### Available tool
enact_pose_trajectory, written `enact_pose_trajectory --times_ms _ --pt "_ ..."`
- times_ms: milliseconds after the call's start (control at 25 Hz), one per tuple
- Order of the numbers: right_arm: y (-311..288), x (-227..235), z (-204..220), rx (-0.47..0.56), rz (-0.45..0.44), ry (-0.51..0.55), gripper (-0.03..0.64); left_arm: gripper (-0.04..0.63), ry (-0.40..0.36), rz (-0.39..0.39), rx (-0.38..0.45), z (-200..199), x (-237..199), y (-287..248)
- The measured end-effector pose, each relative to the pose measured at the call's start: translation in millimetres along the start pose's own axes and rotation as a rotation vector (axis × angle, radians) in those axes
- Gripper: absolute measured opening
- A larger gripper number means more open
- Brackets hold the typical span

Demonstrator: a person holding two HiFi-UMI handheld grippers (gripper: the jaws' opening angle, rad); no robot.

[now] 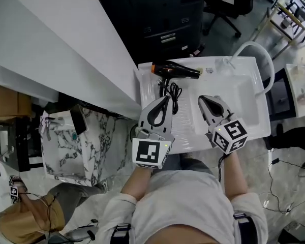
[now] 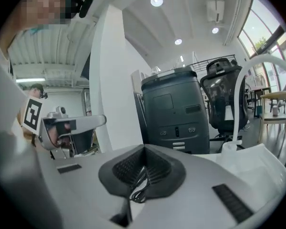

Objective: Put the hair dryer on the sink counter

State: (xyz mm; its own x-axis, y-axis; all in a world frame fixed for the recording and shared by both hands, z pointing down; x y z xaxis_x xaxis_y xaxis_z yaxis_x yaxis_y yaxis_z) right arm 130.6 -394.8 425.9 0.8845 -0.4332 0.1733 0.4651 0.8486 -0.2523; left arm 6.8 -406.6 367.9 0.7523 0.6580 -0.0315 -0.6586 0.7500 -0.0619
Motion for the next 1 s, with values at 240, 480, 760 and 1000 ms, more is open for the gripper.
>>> enact_pose_trajectory --times_ms 240,480,760,1000 --pt "43 -4 -24 0.071 0.058 0.045 0.009 0.014 -0.025 0.057 0.008 -7 21 -1" --pt "80 -4 -44 0.143 0.105 0.067 0.009 0.014 -0.036 0.101 0.023 -14 42 -4" --pt "114 -1 -57 0.196 0.148 0.095 0.009 0.014 -0.045 0.126 0.033 -19 61 -6" --pt "127 -4 -61 0.23 0.148 0.088 0.009 0.014 -0.056 0.136 0.038 -23 69 -3"
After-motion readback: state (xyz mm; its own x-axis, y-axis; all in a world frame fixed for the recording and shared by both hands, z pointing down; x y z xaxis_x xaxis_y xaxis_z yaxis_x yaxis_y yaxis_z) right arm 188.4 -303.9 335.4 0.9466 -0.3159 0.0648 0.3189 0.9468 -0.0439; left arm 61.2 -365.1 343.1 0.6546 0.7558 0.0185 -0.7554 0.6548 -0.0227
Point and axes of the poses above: the fingertips, and each gripper's own axes: y backward along the fingers, x to its right, z out of its underside, the point moved 2 cm from there along y, backward along the fingers, and after that the axes turned 1 degree about y, right-handed, at the moved point
